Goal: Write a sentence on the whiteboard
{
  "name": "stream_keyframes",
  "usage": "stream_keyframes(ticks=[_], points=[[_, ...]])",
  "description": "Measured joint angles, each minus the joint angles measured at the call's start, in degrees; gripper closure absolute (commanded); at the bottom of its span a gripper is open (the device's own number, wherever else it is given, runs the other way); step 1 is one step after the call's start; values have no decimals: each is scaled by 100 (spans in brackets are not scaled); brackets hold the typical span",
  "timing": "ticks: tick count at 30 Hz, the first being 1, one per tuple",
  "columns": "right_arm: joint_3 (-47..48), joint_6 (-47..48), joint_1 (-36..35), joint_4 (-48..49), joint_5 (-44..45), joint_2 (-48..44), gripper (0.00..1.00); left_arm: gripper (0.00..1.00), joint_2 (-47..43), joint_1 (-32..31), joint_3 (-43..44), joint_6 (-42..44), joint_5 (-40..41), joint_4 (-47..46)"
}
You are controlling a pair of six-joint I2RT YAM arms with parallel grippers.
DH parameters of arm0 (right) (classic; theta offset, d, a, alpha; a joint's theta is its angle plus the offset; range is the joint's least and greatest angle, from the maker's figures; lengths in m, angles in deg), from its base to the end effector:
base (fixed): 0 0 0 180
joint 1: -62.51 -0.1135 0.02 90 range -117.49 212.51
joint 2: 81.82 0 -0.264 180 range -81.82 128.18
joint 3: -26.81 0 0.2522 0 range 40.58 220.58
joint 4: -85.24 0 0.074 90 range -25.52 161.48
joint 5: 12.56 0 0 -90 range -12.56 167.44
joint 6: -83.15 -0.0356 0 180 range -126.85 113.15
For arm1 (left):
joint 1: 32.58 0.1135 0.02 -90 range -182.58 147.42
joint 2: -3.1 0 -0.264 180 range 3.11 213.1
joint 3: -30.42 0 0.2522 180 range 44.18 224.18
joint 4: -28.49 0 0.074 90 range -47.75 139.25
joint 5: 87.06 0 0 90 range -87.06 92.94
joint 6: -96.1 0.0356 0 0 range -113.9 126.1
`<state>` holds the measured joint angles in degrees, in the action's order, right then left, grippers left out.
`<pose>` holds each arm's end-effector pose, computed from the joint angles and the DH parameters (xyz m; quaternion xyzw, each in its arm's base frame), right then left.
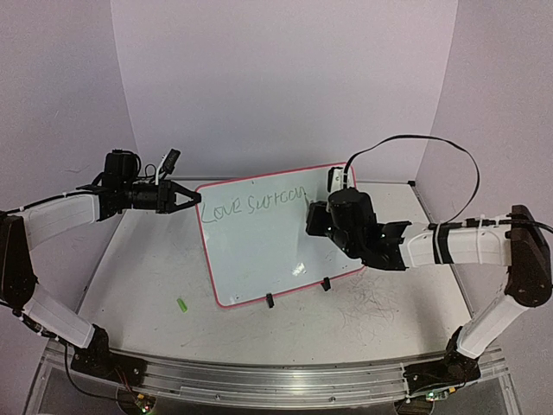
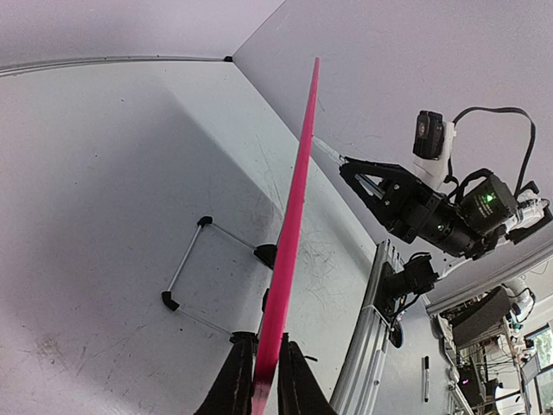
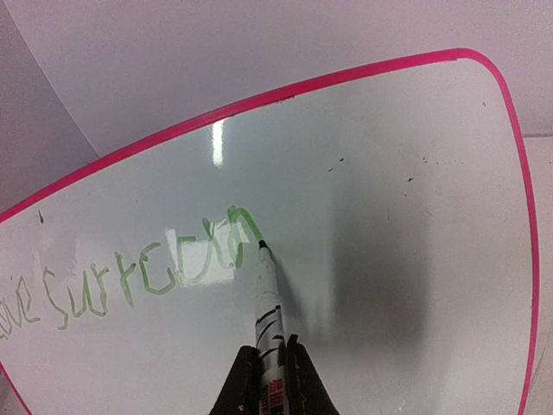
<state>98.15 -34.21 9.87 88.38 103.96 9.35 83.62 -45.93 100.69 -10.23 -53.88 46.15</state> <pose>0.2335 0.2797 0.2615 -0.0373 0.7919 0.2325 0.5634 0.2921 -0.0999 0.2853 0.2257 0.7597 -0.5102 0.3341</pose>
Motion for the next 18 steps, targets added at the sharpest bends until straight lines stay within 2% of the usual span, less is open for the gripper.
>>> stream_keyframes(ticks=[18], points=[[-10, 10, 165, -155, -152, -314, 100, 88, 0, 0, 0, 0, -2, 2]])
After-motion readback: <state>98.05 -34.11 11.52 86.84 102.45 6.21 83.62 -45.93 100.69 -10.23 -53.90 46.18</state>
